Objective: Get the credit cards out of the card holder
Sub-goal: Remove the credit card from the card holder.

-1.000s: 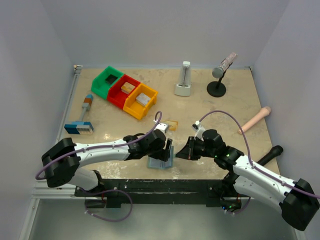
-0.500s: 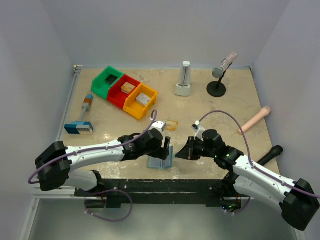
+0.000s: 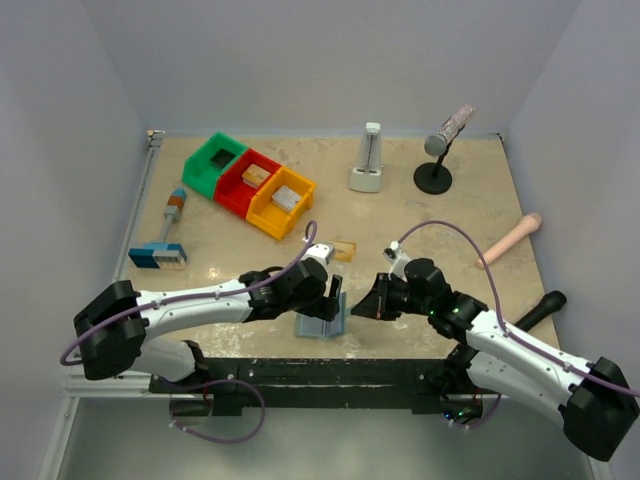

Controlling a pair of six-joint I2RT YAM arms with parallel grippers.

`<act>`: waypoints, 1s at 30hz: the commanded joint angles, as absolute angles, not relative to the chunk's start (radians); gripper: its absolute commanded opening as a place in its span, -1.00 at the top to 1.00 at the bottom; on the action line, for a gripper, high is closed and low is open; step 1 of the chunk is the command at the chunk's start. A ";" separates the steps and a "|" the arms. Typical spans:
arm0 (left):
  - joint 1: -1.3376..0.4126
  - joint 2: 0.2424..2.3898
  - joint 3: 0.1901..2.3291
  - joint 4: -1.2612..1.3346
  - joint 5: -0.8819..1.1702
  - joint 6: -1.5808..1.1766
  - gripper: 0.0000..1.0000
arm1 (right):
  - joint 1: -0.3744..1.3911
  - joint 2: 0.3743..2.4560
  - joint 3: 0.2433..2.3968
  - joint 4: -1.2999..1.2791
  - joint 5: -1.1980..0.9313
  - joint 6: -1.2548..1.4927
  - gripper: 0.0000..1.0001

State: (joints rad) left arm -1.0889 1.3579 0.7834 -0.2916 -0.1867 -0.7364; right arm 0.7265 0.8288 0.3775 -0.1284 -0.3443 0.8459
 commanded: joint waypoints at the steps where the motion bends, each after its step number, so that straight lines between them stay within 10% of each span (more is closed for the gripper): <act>1: -1.095 1.364 0.813 -0.261 -0.179 -0.726 -0.67 | 0.735 0.824 0.425 -0.123 -0.365 0.850 1.00; 30: -1.111 1.373 0.834 -0.275 -0.169 -0.752 -0.68 | 0.758 0.831 0.423 -0.114 -0.357 0.857 1.00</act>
